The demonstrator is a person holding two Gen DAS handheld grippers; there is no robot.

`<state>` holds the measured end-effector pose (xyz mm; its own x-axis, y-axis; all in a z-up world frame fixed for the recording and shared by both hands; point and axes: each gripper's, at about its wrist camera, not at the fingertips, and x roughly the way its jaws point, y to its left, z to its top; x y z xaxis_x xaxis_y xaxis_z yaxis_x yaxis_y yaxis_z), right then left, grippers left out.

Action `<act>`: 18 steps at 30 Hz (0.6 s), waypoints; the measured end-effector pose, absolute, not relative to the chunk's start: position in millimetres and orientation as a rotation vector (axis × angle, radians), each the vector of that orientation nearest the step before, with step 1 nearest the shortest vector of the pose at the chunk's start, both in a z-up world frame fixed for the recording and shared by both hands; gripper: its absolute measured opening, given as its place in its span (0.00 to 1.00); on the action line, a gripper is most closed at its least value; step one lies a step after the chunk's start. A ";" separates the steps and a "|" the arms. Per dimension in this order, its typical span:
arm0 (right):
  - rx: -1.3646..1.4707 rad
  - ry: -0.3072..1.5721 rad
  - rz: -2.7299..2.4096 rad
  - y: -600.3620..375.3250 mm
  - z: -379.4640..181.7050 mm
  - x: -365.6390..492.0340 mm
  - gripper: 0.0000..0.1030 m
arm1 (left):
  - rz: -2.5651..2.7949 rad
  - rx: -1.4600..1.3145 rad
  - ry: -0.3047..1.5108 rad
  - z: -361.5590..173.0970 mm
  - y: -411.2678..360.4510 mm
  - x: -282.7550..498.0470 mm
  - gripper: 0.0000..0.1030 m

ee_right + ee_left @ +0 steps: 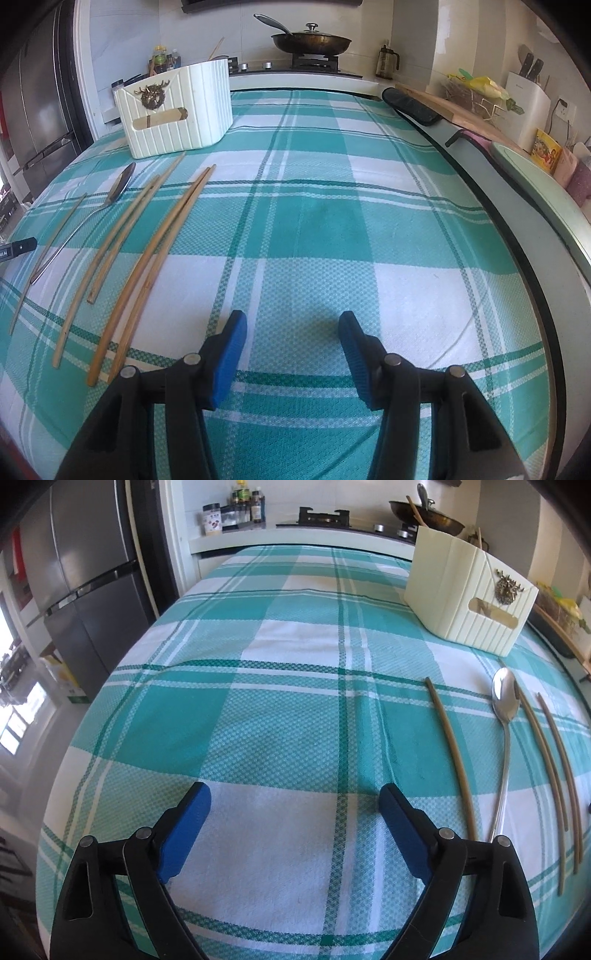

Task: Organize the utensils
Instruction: 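Move both open tools back down over the remaining chopsticks, then grasp a wooden chopstick with the right tool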

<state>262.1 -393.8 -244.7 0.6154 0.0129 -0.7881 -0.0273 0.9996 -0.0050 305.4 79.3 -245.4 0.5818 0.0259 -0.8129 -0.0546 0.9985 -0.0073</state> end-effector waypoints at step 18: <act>-0.018 0.905 0.022 -392.5 -245.9 263.6 0.52 | -0.134 0.101 0.856 -212.2 16.5 289.3 0.95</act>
<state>263.6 -392.5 -245.9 0.6173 0.0118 -0.7867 -0.0266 0.9996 -0.0060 289.3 16.5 -212.2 0.6481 -0.0774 -0.7576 0.1582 0.9868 0.0344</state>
